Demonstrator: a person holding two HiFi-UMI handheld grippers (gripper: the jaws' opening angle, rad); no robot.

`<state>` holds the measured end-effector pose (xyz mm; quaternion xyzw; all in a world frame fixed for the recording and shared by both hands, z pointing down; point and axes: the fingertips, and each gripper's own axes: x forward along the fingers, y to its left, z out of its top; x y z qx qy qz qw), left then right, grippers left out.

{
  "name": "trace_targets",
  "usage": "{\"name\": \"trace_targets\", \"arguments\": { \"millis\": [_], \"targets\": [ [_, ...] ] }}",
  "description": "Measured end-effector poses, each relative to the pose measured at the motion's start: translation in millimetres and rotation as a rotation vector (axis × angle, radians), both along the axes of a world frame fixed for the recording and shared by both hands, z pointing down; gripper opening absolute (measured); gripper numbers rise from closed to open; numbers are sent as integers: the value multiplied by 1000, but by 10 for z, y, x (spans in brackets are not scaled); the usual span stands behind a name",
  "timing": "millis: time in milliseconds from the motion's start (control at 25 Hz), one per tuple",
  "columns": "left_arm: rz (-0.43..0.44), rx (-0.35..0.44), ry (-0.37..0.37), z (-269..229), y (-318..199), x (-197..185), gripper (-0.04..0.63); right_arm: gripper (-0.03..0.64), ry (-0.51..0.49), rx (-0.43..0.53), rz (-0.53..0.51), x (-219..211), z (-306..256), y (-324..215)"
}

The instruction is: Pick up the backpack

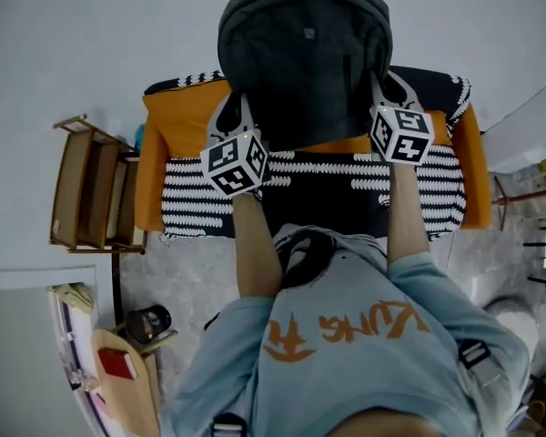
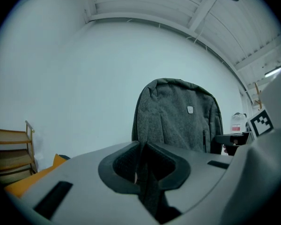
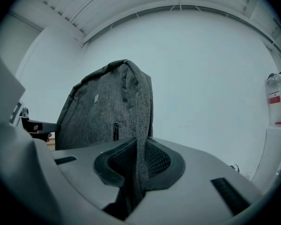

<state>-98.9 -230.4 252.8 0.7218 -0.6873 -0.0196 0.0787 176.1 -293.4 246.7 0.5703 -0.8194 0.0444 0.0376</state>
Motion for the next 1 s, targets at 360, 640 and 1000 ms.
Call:
{"name": "trace_targets", "arguments": {
  "millis": [360, 640, 1000],
  "targets": [
    [19, 36, 12, -175, -184, 73, 57, 38, -22, 28, 20, 91, -167, -117],
    [36, 27, 14, -132, -281, 180, 54, 38, -28, 36, 38, 207, -186, -156],
    [38, 25, 32, -99, -361, 223, 54, 38, -23, 41, 33, 253, -192, -203]
  ]
}}
